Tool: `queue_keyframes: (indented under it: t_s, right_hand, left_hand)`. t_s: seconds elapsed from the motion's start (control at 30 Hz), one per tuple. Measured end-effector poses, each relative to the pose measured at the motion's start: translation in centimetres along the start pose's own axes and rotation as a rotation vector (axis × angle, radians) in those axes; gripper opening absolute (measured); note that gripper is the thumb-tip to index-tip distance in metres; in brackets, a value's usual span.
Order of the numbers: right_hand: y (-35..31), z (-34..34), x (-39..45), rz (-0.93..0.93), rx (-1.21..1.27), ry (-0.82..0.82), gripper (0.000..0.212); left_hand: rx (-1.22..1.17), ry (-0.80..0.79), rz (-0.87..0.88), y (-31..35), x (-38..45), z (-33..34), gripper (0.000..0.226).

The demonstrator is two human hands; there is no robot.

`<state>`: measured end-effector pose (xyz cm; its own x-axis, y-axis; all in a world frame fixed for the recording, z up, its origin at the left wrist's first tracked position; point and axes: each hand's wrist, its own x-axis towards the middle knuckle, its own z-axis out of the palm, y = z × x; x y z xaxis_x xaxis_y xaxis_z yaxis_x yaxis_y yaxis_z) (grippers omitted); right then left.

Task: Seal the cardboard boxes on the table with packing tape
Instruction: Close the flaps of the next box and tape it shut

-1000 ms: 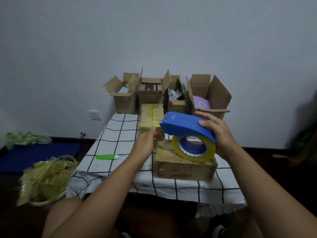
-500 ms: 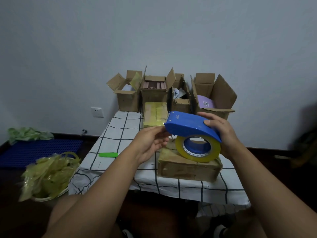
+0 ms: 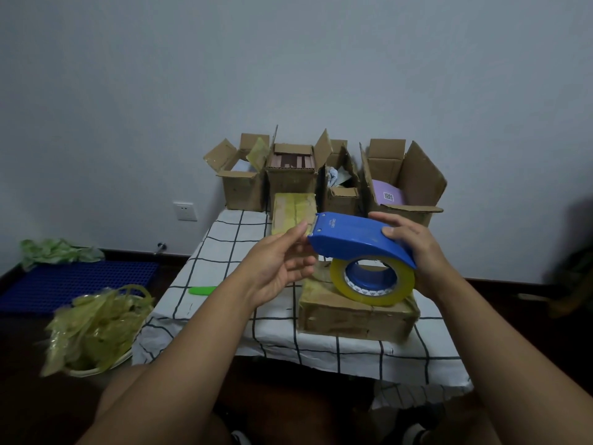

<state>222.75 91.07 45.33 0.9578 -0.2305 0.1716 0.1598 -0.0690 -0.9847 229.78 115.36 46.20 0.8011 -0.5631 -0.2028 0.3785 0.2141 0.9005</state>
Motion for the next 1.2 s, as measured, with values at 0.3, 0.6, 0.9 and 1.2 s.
queue_keyframes:
  t_s: [0.3, 0.6, 0.9, 1.2]
  right_hand:
    - [0.0, 0.1, -0.1, -0.006, -0.008, -0.002, 0.04]
    - [0.0, 0.0, -0.1, -0.006, -0.006, -0.01, 0.04]
    - [0.1, -0.1, -0.1, -0.012, 0.004, -0.013, 0.04]
    - [-0.4, 0.2, -0.3, -0.027, -0.045, -0.082, 0.043]
  left_hand:
    - [0.001, -0.011, 0.036, 0.3, -0.2, -0.6, 0.012]
    - [0.013, 0.007, 0.023, 0.4, 0.1, -0.1, 0.023]
    - [-0.106, 0.216, 0.015, -1.7, 0.7, 0.0, 0.014]
    - [-0.1, 0.137, -0.25, -1.0, 0.6, -0.7, 0.011]
